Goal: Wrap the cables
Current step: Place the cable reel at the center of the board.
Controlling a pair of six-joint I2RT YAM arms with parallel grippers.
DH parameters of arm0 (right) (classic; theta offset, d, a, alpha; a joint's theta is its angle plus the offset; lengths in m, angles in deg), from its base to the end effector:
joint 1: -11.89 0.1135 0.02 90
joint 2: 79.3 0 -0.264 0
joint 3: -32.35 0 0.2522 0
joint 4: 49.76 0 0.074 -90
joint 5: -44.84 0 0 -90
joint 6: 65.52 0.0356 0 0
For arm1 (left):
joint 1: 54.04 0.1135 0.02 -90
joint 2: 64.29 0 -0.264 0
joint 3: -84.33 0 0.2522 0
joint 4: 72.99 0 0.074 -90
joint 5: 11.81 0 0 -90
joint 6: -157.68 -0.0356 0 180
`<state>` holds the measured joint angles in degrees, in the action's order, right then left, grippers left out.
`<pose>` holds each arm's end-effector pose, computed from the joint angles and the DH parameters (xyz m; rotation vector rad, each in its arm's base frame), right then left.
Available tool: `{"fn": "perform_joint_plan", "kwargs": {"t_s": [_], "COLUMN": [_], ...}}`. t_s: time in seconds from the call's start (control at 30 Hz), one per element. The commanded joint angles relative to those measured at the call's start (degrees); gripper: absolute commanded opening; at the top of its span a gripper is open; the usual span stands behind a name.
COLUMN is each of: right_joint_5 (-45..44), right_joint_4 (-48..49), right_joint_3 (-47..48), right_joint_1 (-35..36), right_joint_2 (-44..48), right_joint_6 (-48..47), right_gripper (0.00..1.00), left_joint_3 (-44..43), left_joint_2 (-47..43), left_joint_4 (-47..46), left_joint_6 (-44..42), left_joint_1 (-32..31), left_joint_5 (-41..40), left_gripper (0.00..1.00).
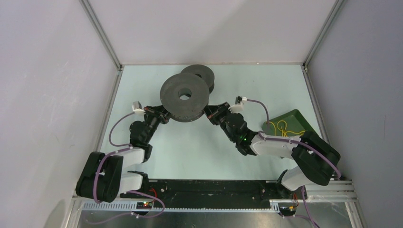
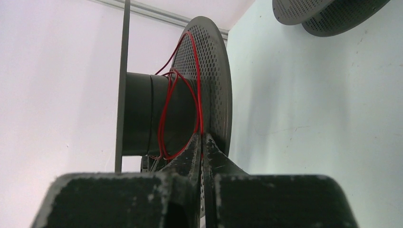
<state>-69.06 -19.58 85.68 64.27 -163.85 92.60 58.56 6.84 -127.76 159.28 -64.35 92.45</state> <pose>0.2050 0.2424 0.2437 0.5868 1.6469 1.2796 0.2138 -0.0478 0.2016 -0.8699 1.3785 -1.6042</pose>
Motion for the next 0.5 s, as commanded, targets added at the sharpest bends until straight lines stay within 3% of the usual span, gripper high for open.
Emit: {"fn": "perform_joint_plan", "kwargs": {"t_s": [0.0,0.47], "right_joint_5": [0.43,0.61], "right_joint_4": [1.00,-10.38], "right_joint_3": [0.82,5.88], "right_joint_1": [0.16,1.00], "right_joint_2": [-3.06,-5.84], "right_joint_6": [0.87,4.44], "right_gripper": [0.00,0.16], "left_joint_3": [-2.39,-2.77], "left_joint_2": [-1.56,-0.88], "left_joint_4": [-9.91,-11.06], "left_joint_6": [4.11,4.32], "left_joint_1": [0.12,-0.02], "left_joint_5": [0.72,0.59], "left_gripper": [0.00,0.00]}}
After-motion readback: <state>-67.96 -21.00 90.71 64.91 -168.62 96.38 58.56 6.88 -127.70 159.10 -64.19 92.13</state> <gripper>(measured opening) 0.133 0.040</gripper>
